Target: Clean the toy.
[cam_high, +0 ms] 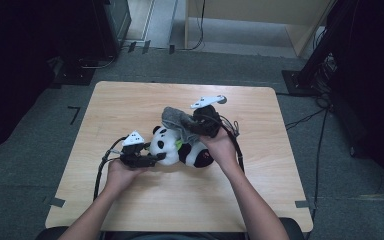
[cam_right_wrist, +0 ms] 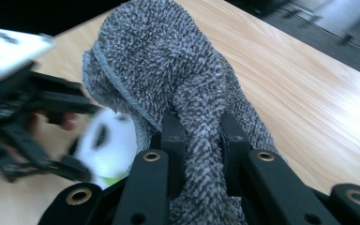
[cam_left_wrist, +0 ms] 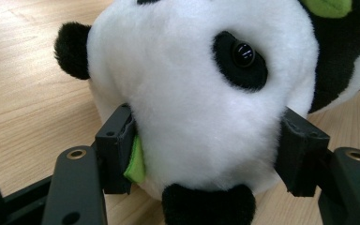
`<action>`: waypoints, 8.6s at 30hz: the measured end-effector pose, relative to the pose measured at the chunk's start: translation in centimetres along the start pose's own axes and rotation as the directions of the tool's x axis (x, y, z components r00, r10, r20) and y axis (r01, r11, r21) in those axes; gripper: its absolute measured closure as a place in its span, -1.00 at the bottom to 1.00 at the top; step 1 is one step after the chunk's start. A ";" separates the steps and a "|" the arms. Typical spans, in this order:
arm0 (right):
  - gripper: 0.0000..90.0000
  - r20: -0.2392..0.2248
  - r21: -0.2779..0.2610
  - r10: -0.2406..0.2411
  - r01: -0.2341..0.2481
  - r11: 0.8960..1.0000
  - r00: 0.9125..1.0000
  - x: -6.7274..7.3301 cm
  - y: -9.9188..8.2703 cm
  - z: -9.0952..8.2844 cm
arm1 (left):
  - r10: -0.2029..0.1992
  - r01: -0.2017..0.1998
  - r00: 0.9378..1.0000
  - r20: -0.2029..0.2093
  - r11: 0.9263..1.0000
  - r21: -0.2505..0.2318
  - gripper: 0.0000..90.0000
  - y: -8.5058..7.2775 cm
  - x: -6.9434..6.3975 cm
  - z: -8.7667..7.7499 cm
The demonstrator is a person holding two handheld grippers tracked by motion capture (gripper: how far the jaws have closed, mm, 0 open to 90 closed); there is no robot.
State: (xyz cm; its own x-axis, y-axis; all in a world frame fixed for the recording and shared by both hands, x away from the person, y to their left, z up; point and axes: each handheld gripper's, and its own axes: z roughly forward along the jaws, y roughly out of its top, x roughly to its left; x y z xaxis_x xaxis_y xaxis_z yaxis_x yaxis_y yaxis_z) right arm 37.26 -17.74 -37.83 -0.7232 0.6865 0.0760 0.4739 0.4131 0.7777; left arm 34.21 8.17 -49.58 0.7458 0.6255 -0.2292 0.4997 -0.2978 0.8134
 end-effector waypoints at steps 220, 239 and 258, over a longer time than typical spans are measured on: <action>0.75 0.012 0.028 0.231 -0.231 0.973 0.973 -4.2 -10.3 -6.5 | -0.059 0.058 0.998 0.029 0.996 0.063 -0.28 1.6 0.7 0.7; 0.74 -0.037 -0.043 0.143 -0.144 0.989 0.989 -0.6 -7.2 -8.3 | -0.070 0.068 0.997 0.031 0.996 0.062 -0.27 1.6 0.8 0.7; 0.75 0.073 0.034 0.203 -0.206 0.978 0.977 -3.8 -9.6 -7.3 | -0.055 0.053 0.998 0.037 0.997 0.051 -0.27 1.4 0.8 0.7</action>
State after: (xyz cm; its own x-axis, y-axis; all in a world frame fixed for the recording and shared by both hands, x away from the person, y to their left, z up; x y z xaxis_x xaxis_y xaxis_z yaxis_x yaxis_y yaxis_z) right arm 31.76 -28.72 -41.06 -0.5735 0.7977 0.1864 0.6292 0.2832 0.7238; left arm 35.82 7.68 -48.97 0.7332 0.6138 -0.2929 0.5600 -0.3006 0.7720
